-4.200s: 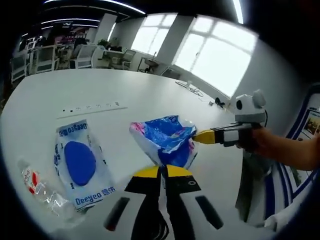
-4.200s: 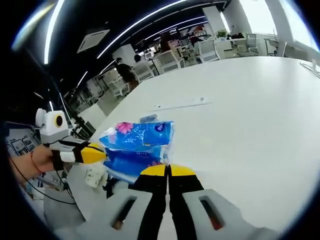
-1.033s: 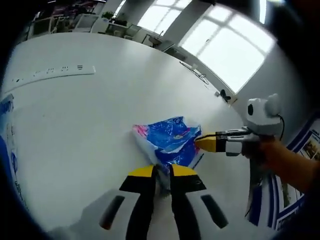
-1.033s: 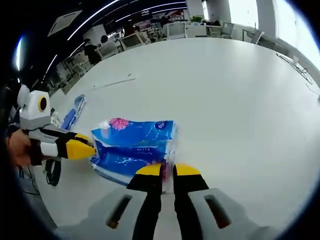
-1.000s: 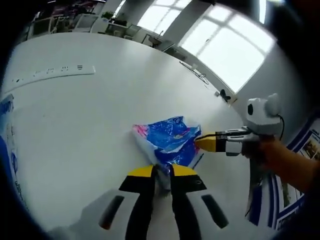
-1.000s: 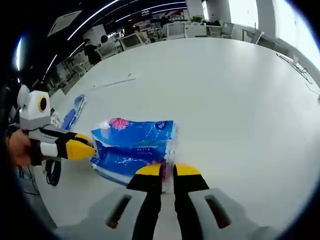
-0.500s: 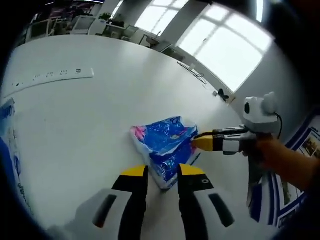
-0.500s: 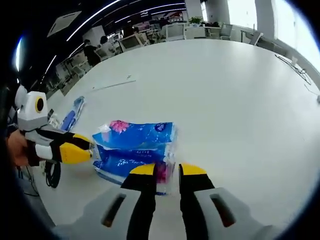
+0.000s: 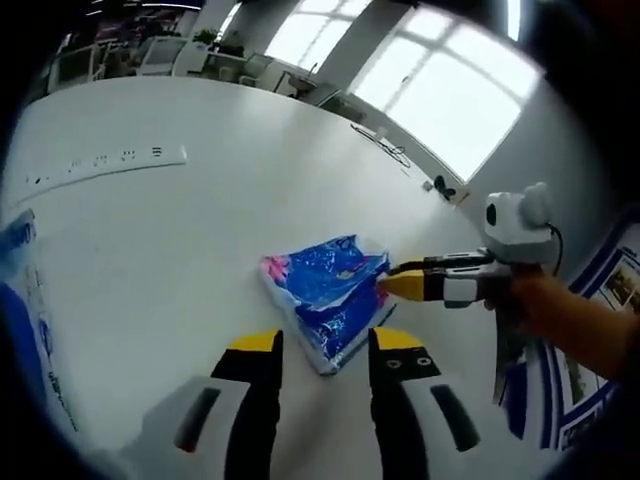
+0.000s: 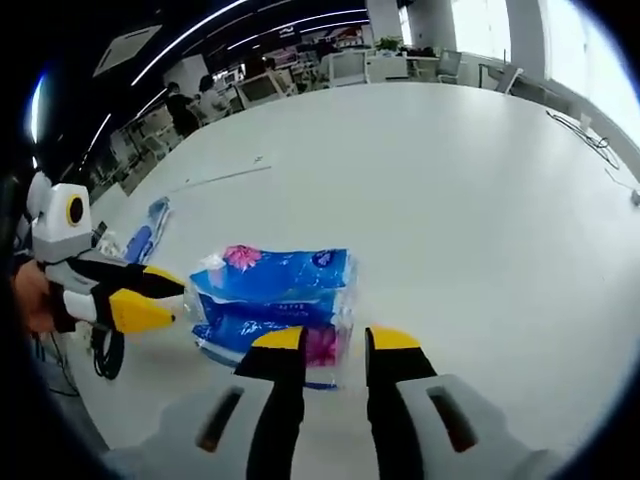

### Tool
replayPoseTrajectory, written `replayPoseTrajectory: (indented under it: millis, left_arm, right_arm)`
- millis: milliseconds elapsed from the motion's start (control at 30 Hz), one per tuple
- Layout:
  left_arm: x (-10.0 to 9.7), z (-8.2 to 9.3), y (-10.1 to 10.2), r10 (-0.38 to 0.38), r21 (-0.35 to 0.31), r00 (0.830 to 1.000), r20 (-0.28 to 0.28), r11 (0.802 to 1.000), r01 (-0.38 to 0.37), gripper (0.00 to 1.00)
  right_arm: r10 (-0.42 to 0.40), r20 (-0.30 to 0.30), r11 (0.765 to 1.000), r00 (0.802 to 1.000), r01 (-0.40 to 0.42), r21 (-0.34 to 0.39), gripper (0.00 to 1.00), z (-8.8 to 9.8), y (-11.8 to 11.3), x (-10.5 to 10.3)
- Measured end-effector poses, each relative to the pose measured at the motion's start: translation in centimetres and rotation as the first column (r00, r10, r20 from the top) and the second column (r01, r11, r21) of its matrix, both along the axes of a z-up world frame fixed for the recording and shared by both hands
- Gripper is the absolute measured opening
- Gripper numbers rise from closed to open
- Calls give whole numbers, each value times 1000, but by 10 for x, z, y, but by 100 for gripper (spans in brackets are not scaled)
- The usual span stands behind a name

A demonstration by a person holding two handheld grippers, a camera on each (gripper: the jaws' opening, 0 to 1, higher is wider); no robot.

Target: Arrange the tabletop items into an orderly group along one side of the table until the central work area is clear of visible clutter.

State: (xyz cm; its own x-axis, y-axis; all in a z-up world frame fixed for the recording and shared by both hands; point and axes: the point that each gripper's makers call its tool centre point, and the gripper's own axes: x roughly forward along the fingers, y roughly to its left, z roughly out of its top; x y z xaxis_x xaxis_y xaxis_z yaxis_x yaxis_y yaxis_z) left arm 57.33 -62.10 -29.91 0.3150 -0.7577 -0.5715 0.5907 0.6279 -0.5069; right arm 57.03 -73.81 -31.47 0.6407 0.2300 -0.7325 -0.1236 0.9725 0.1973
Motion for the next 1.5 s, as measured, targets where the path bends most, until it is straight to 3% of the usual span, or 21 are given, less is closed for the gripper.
replayPoseTrajectory:
  millis: [600,1100,1500]
  left_arm:
    - [-2,23,8,-20,-1,999,48,1000,20,50]
    - [-2,45,33,16,-7,996,84,1000,-16,58]
    - [-1,76,63,75,-42,989,130,997,-70,60]
  right_arm:
    - [-18,32,1000,999,19,-9,31,19,-3,-2]
    - [9,68,1000,998,-8,-6,33,41,11,3]
    - [72,115,997,991,-72,-7,33,66,37,15]
